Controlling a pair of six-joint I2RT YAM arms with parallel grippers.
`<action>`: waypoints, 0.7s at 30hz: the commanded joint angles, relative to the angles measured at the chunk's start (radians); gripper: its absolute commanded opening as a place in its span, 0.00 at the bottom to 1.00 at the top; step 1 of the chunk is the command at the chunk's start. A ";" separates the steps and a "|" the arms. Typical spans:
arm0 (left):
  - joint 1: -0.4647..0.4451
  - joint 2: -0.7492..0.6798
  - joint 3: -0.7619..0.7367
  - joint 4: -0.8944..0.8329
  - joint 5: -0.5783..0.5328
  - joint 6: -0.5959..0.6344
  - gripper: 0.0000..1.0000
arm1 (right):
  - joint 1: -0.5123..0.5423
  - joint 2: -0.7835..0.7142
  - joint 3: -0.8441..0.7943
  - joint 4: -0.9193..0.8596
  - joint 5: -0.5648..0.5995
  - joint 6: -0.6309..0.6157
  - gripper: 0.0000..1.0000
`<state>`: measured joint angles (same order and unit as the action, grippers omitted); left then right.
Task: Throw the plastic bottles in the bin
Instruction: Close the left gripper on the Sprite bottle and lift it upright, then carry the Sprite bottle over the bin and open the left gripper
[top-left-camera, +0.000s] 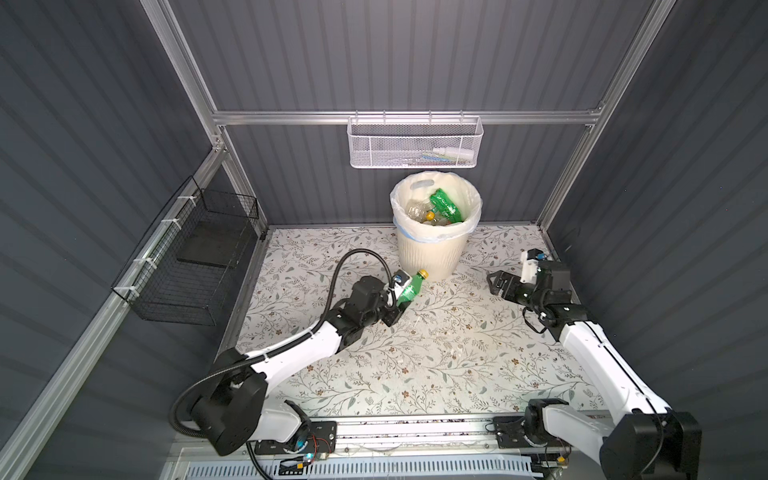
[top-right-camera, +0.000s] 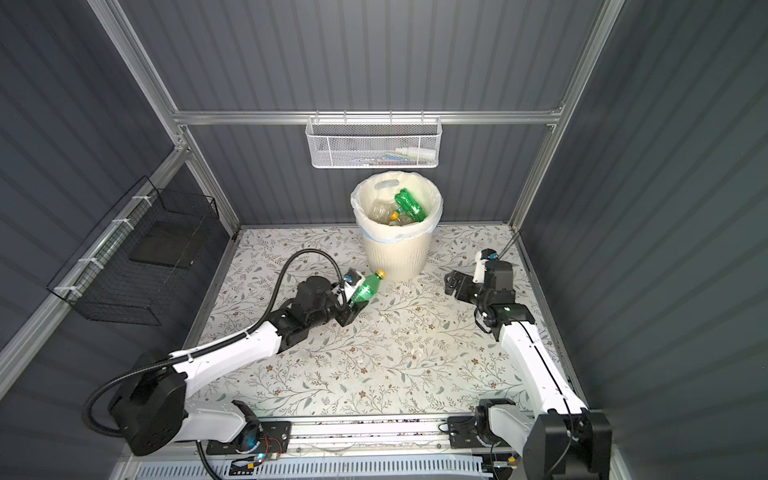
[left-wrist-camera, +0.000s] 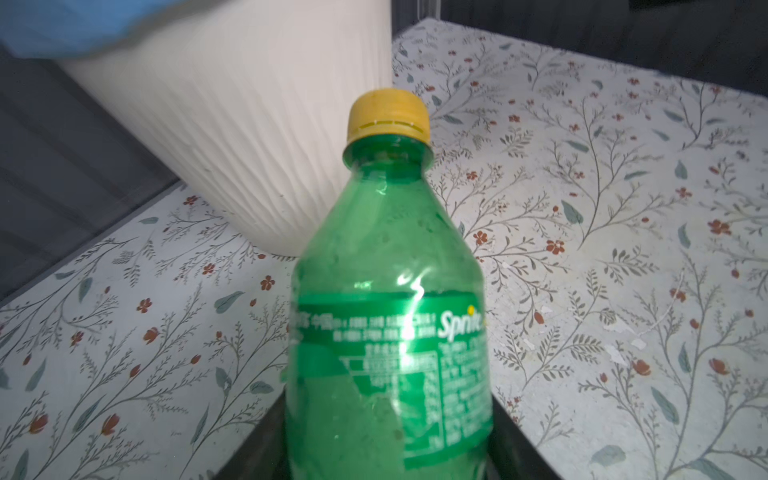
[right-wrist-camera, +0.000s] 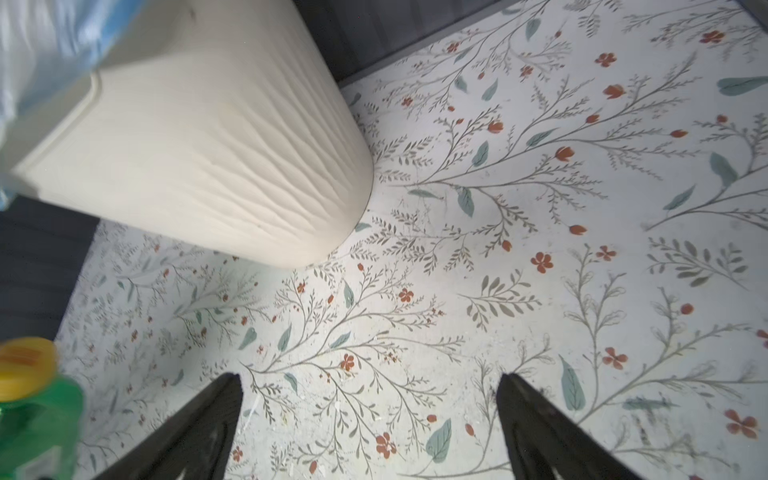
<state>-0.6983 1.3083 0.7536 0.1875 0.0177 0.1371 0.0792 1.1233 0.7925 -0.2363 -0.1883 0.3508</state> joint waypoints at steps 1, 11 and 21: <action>0.080 -0.139 -0.094 0.167 -0.002 -0.148 0.46 | 0.093 0.062 0.031 -0.055 0.105 -0.058 0.98; 0.149 -0.494 -0.206 0.255 -0.075 -0.185 0.50 | 0.260 0.213 0.077 -0.008 0.186 -0.056 0.98; 0.146 -0.551 -0.008 0.370 -0.022 0.012 0.49 | 0.315 0.231 0.079 0.011 0.216 -0.045 0.98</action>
<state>-0.5491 0.7368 0.6609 0.4450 -0.0265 0.0677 0.3847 1.3552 0.8673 -0.2394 0.0013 0.3061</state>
